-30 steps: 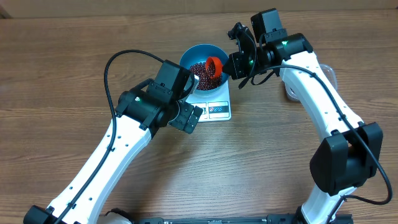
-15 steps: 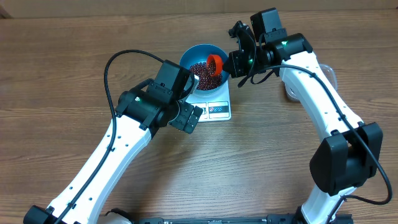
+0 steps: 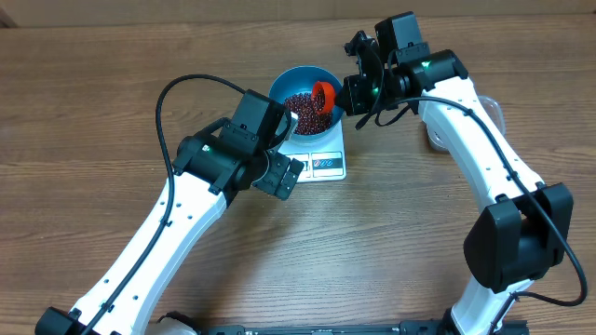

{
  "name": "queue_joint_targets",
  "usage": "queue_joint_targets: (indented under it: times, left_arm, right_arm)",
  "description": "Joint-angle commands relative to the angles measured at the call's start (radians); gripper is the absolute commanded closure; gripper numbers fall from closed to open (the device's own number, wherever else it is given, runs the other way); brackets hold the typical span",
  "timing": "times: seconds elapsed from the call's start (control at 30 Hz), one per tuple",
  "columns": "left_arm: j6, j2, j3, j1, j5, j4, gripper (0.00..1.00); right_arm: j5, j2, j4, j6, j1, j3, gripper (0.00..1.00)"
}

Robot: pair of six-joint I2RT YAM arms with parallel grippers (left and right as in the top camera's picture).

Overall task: Scoop item into bowl and weigh 150g on scale
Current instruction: 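Hold the tilted scoop over the bowl, shaking out remaining beans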

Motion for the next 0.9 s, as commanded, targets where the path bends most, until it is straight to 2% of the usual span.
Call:
queue_joint_targets:
  times: [0.0, 0.5, 0.63, 0.77, 0.87]
  left_arm:
    - [0.016, -0.012, -0.004, 0.000, 0.011, 0.002, 0.00]
    - [0.016, -0.012, -0.004, 0.000, 0.011, 0.002, 0.00]
    - [0.016, -0.012, -0.004, 0.000, 0.011, 0.002, 0.00]
    - [0.016, -0.012, -0.004, 0.000, 0.011, 0.002, 0.00]
    - [0.016, -0.012, -0.004, 0.000, 0.011, 0.002, 0.00]
  right_arm:
    - [0.004, -0.045, -0.001, 0.003, -0.003, 0.033, 0.96]
    - [-0.021, -0.045, -0.002, 0.003, -0.003, 0.033, 0.96]
    - [-0.122, -0.045, -0.034, -0.195, 0.005, 0.033, 0.96]
    - [-0.004, -0.045, -0.016, -0.097, 0.006, 0.033, 0.96]
    - [-0.014, -0.045, -0.014, -0.098, 0.005, 0.033, 0.96]
